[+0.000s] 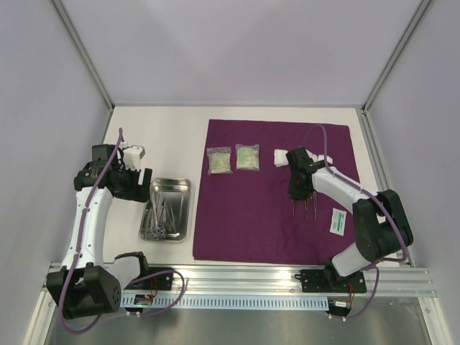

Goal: Prepare the surgical pack

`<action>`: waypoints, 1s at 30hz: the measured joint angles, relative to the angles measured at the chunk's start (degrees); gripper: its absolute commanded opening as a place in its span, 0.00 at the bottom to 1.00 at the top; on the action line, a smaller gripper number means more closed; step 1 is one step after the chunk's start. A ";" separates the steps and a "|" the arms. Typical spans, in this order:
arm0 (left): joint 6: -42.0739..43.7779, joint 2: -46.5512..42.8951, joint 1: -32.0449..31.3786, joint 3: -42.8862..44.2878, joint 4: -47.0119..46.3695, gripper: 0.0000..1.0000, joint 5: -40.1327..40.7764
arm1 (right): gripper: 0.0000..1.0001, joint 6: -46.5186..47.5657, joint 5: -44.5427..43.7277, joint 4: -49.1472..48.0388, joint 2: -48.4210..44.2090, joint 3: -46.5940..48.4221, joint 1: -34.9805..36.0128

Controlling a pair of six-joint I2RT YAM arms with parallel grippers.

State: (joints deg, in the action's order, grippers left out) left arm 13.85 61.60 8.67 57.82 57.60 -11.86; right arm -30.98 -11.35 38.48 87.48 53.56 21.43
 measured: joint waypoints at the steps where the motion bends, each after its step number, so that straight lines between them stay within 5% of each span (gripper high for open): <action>1: 0.00 0.00 0.00 0.00 -0.02 0.85 0.00 | 0.10 0.11 0.00 -0.02 0.70 0.02 0.00; 30: -0.02 2.58 0.00 0.00 -0.09 0.85 0.42 | 0.00 1.95 -0.66 -1.84 5.55 1.25 -0.72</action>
State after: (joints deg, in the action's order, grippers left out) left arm 13.82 64.18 8.67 57.82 57.52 -11.44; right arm -29.04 -12.01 36.64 93.03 54.81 20.71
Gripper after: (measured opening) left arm 0.852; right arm 0.009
